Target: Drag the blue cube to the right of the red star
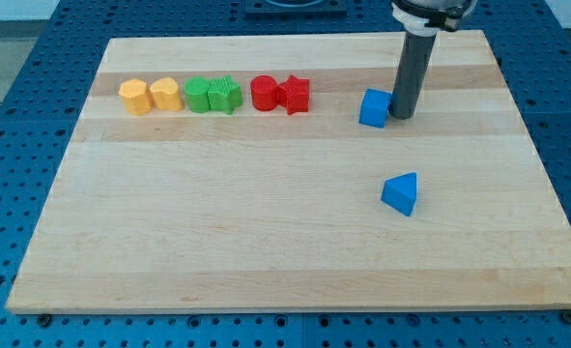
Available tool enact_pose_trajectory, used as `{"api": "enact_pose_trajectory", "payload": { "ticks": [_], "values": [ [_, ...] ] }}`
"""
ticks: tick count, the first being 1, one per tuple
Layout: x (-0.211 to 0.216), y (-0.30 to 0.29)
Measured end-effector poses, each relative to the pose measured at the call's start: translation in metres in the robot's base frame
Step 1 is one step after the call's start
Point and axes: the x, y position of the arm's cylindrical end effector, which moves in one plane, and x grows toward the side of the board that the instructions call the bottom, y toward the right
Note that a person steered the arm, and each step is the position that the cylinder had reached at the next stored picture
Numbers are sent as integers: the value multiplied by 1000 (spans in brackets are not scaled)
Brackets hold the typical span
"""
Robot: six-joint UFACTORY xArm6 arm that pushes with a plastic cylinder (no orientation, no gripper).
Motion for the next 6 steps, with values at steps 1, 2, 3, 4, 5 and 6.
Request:
{"api": "enact_pose_trajectory", "payload": {
  "ticks": [1,2,3,4,5,6],
  "values": [
    [47,19],
    [55,18],
    [24,-41],
    [23,-44],
    [13,-44],
    [1,-44]
  ]
}}
